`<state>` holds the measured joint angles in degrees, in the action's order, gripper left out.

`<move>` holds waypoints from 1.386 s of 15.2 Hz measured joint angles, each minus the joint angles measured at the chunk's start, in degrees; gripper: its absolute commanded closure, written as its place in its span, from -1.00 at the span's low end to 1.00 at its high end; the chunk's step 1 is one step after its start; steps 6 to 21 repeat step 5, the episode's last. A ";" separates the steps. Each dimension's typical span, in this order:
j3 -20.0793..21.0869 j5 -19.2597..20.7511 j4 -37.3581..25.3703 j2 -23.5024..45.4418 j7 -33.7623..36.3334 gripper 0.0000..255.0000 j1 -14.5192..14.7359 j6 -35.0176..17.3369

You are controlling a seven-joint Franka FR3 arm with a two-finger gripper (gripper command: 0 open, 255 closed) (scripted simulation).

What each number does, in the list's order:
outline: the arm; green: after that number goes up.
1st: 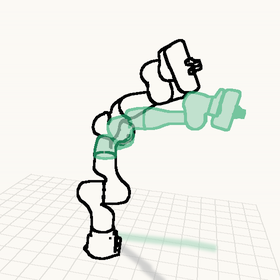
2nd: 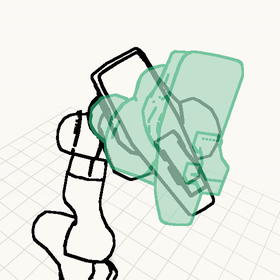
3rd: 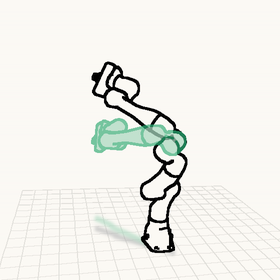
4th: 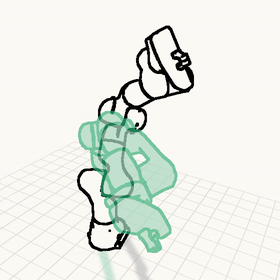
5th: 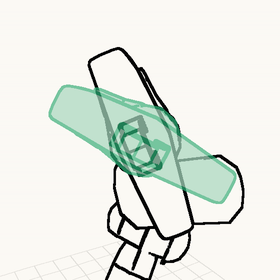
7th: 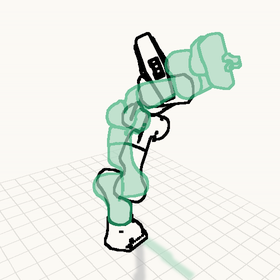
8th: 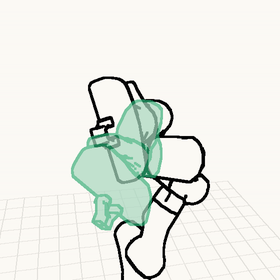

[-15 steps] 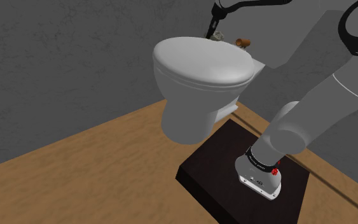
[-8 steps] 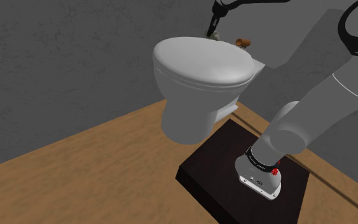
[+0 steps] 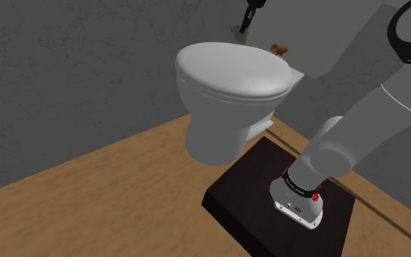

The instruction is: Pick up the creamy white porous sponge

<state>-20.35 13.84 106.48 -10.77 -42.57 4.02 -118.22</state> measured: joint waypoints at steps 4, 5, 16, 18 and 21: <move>0.00 -0.57 -3.89 0.60 -0.80 1.00 0.12 3.24; -0.01 -0.67 -4.52 0.73 -0.92 1.00 0.14 3.73; -0.01 -0.67 -4.52 0.73 -0.92 1.00 0.14 3.73; -0.01 -0.67 -4.52 0.73 -0.92 1.00 0.14 3.73; -0.01 -0.67 -4.52 0.73 -0.92 1.00 0.14 3.73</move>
